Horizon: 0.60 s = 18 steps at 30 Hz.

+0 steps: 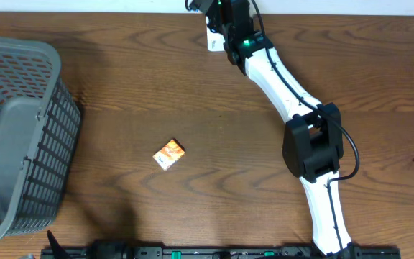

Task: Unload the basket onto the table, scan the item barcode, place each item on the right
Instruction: 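Hold the Panadol box against the scanner face with the right gripper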

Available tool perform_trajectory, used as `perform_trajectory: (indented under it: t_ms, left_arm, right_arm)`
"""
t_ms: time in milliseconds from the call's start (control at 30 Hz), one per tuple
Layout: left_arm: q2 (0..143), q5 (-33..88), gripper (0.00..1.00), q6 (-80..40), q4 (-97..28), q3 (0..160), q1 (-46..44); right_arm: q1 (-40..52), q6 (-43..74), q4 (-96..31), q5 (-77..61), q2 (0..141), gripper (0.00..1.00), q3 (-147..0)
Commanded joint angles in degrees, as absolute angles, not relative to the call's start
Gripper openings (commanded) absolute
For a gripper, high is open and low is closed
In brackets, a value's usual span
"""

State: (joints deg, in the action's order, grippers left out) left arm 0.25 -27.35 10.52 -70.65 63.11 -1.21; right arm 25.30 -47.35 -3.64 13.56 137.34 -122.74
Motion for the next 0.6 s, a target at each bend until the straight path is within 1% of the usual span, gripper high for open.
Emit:
perform_trajectory:
  t_ms: [0,100,300,567]
  left_arm:
    - [0.19,-27.68,0.93,10.41,-70.72,63.22,-0.93]
    - [0.19,-27.70,0.93,10.41,-70.72,63.22,-0.93]
    - [0.19,-27.68,0.93,10.41,-70.72,63.22,-0.93]
    - [0.19,-27.70,0.93,10.41,-70.72,63.22,-0.93]
  right_arm:
    - [24.93,-51.68,1.72,13.32,140.66,0.28,-123.00]
    - [24.80,-54.54,7.09,13.65,143.41,0.28,-123.00]
    - [24.91,-57.49,13.50,13.67,148.07,0.31,-123.00]
    - [25.74,-68.42,21.69,13.87,154.06,0.32,-123.00]
